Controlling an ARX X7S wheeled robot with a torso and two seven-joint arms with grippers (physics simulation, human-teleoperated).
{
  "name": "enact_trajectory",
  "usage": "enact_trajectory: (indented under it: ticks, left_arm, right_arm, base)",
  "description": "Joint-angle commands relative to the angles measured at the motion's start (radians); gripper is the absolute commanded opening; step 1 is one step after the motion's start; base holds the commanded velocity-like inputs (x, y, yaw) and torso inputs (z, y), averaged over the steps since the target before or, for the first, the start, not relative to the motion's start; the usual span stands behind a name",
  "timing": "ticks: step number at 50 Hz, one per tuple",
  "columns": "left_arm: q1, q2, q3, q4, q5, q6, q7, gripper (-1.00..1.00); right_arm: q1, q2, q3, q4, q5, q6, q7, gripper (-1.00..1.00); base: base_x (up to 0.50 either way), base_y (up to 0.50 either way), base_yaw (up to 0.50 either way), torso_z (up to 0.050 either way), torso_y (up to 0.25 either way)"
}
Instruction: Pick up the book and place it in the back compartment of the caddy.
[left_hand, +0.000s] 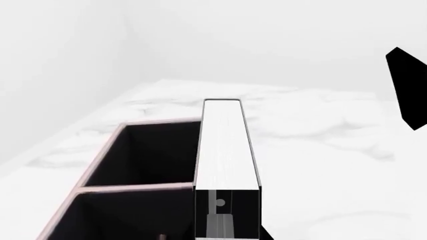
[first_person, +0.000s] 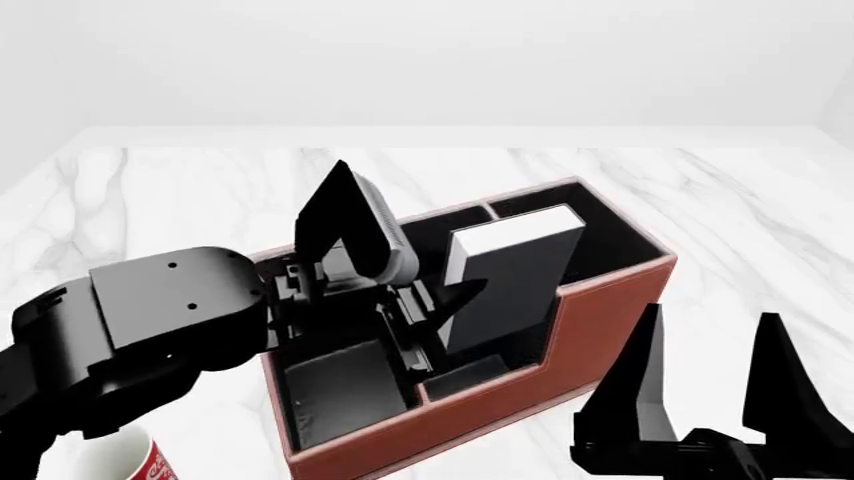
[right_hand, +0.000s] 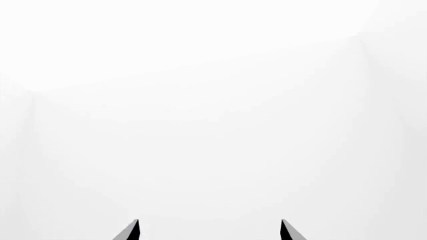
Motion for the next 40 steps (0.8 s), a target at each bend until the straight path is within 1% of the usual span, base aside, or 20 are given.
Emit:
enact_trajectory:
  ticks: [1, 7, 40]
  left_arm:
    - [0.01, 0.031, -0.051, -0.035, 0.011, 0.033, 0.037, -1.0]
    - [0.038, 0.04, -0.042, -0.05, 0.026, 0.054, 0.048, -1.0]
    - [0.096, 0.067, -0.02, -0.12, 0.065, 0.094, 0.079, -1.0]
  right_arm:
    - [0.001, -0.016, 0.016, 0.002, -0.023, 0.0, -0.016, 1.0]
    - [0.004, -0.015, 0.015, 0.005, -0.022, 0.002, -0.014, 1.0]
    - [0.005, -0.012, 0.005, 0.015, -0.029, -0.002, -0.008, 1.0]
  base:
    - [0.0, 0.0, 0.0, 0.0, 0.0]
    - [0.0, 0.0, 0.0, 0.0, 0.002]
    - [0.0, 0.0, 0.0, 0.0, 0.001]
